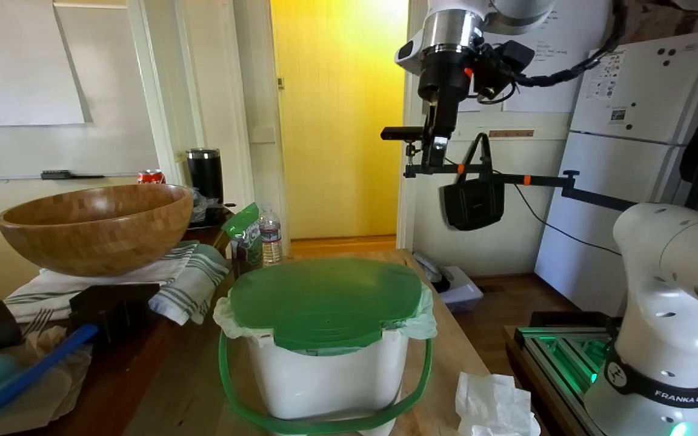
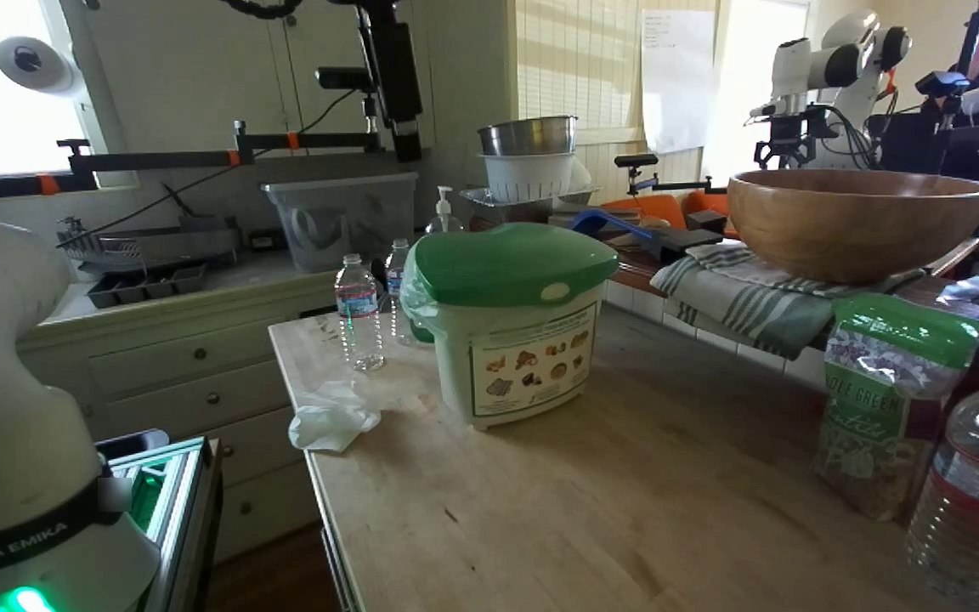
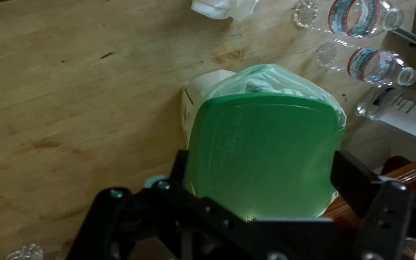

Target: Open the bin.

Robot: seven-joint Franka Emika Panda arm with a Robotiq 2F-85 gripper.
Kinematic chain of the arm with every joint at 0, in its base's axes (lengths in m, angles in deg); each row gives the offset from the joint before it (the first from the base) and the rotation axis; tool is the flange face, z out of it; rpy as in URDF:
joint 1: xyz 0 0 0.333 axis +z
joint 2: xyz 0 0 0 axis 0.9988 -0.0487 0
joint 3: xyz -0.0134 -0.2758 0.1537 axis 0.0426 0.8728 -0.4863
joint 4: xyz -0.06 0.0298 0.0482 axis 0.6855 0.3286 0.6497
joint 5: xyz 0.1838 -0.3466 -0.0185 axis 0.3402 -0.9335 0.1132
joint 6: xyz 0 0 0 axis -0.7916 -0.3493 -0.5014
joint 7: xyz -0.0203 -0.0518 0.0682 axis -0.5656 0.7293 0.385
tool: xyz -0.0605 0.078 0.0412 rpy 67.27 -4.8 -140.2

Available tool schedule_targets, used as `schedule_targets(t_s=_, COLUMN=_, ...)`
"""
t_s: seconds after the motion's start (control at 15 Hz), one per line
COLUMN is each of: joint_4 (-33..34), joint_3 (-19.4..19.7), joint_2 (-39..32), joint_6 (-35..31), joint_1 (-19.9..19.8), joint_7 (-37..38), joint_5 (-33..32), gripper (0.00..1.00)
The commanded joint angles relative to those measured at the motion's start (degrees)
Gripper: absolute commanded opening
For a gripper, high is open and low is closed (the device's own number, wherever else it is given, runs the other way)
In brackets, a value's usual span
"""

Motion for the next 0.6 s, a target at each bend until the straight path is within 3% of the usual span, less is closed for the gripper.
schedule_targets(t_s=0.0, joint_4=6.3, joint_3=3.3, joint_2=-7.3, joint_6=5.4, joint_1=0.5, joint_7=-6.9, joint_5=3.7, gripper=1.0)
schedule_targets(t_s=0.53, joint_4=13.3, joint_3=7.4, joint_2=-18.2, joint_6=7.8, joint_1=-1.6, joint_7=-17.9, joint_5=11.0, gripper=1.0)
